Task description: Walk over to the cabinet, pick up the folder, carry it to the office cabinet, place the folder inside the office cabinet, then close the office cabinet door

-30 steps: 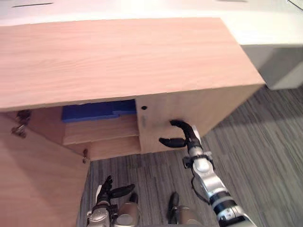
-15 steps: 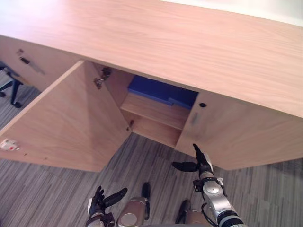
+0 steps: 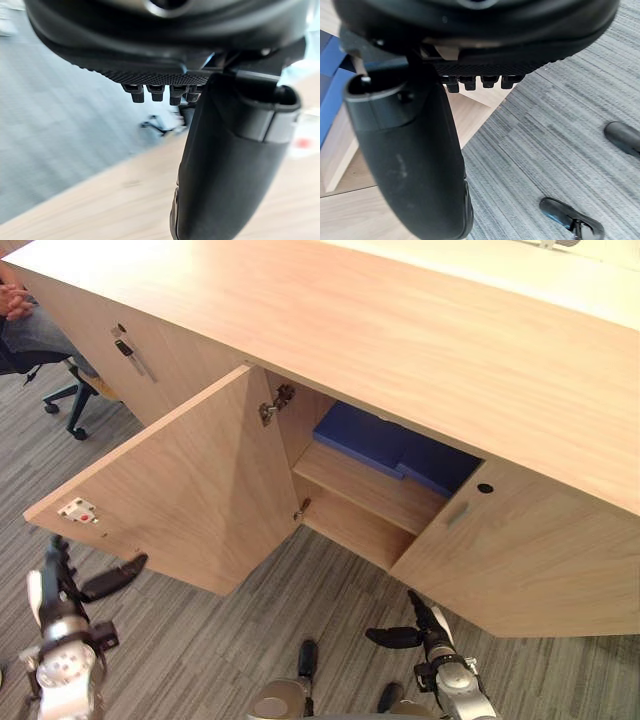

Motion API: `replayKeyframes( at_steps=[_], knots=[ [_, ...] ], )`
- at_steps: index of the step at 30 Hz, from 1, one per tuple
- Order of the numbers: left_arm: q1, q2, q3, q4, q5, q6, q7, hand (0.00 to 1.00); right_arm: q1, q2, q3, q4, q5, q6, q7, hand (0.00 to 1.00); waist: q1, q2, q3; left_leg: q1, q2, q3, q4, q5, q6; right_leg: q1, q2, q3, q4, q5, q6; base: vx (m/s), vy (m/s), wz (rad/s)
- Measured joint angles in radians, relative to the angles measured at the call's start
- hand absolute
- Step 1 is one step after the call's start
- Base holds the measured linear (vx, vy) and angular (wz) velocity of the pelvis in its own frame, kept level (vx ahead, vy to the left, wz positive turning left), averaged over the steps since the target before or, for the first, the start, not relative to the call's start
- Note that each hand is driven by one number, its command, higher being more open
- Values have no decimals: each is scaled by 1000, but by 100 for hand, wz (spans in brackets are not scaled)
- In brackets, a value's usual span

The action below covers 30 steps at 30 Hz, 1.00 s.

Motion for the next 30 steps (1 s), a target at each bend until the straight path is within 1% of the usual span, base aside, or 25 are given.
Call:
replayKeyframes(
  at_steps=[2,4,7,9,10,11,12,13,14,15,16,17,19,20,21,22,23,24,25,27,28,29,30],
  knots=[
    [-1,26,-1,14,4,5,17,100,15,-1,4,0,0,-1,4,100,6,-11,-6,1,10,20,0,-3,-3,-6,9,29,-8,5,-3,-16,-26,-24],
    [-2,31,-6,13,9,5,26,100,34,0,6,4,0,0,7,100,8,-20,-12,1,18,29,-2,-3,-5,-10,17,42,-8,8,-7,-48,-25,-15],
    [7,30,-13,13,9,6,45,100,40,3,7,24,-1,0,16,100,22,-23,-15,8,33,68,-6,-6,-9,-24,29,84,-8,20,-16,-105,-4,-35],
    [17,20,-17,8,9,6,46,100,51,5,6,34,-1,0,16,100,23,-23,-22,9,36,75,-6,-11,-16,-27,32,95,-8,24,-19,-100,7,-19],
    [34,-5,-17,-12,8,5,46,100,61,7,1,43,-2,1,16,100,22,-24,-29,9,37,78,-6,-11,-16,-30,33,102,-8,24,-20,-73,18,-11],
    [69,-52,-17,-52,8,3,48,100,73,14,-14,47,-1,1,16,100,22,-23,-39,8,36,82,-6,-11,-16,-33,33,110,-8,22,-23,-63,23,-11],
    [93,-81,-17,-78,8,1,49,100,82,14,-18,48,-1,1,15,100,22,-23,-44,8,35,84,-6,-11,-16,-34,32,114,-8,23,-23,-43,30,-9],
    [144,-150,-23,-136,7,-7,48,100,96,19,-35,54,-1,1,15,100,22,-23,-51,9,32,87,-6,-11,-16,-35,30,121,-8,22,-23,-34,46,-4],
    [210,-238,-47,-212,-1,-21,48,100,104,27,-60,70,-1,4,11,100,22,-24,-53,12,28,87,-6,-10,-15,-35,27,127,-8,22,-23,-35,48,-2],
    [238,-273,-65,-240,-2,-25,47,100,103,30,-72,79,-1,5,11,100,22,-24,-53,13,27,87,-6,-9,-14,-35,26,131,-8,22,-23,-63,71,0],
    [378,-376,-229,-311,-11,-26,11,100,111,46,-103,86,1,12,1,100,22,-24,-54,13,23,90,-6,-7,-10,-41,25,145,-6,22,-22,-58,54,-3],
    [408,-397,-297,-311,-15,-21,-29,100,110,48,-103,86,1,12,1,100,22,-24,-54,12,23,92,-6,-6,-9,-43,25,152,-5,20,-19,-53,48,-6],
    [433,-427,-395,-311,2,-17,-98,100,102,53,-106,85,2,12,1,100,21,-24,-54,12,24,102,-6,-5,-8,-51,27,170,-1,16,-12,-28,15,-13],
    [433,-439,-467,-312,10,-17,-120,100,98,59,-112,85,2,12,1,100,12,-24,-54,13,25,108,-6,-5,-8,-54,29,181,0,16,-12,-26,16,-15],
    [433,-443,-506,-313,10,-17,-121,100,98,61,-112,83,2,12,1,100,5,-24,-54,14,25,113,-6,-5,-8,-57,31,192,1,16,-12,-17,20,-28],
    [428,-446,-589,-312,16,-17,-127,100,97,64,-111,82,3,10,0,100,-4,-24,-57,13,27,132,-6,-7,-7,-72,33,219,7,16,-11,-3,19,-42],
    [415,-447,-650,-312,21,-18,-128,100,95,66,-110,81,4,9,-2,100,-14,-24,-57,13,29,150,-6,-9,-6,-83,36,243,11,18,-9,3,28,-61],
    [383,-458,-693,-304,41,-17,-130,100,95,70,-109,81,5,10,-7,100,-29,-24,-57,12,31,172,-6,-12,-6,-96,37,266,11,25,-3,13,30,-56],
    [358,-458,-720,-299,54,-16,-131,100,96,71,-109,81,4,10,-9,100,-35,-24,-57,12,33,186,-5,-15,-6,-103,39,280,11,28,-3,21,33,-67],
    [252,-458,-802,-267,91,-16,-133,100,95,71,-107,71,6,10,-18,100,-64,-24,-58,13,37,229,-4,-22,-5,-125,45,329,5,53,6,28,25,-71],
    [188,-457,-838,-255,122,-14,-134,100,92,70,-94,61,8,10,-23,100,-86,-24,-59,13,39,255,-1,-24,-3,-135,48,356,1,66,1,33,20,-63],
    [151,-464,-846,-243,128,-12,-122,100,92,69,-90,54,10,10,-24,100,-96,-24,-59,14,40,271,-1,-25,-1,-140,50,370,-2,71,2,48,21,-71],
    [69,-481,-820,-196,140,0,-92,100,94,69,-88,41,10,11,-23,100,-110,-22,-60,17,42,296,0,-29,-1,-145,53,396,-10,83,4,54,15,-69]
  ],
)
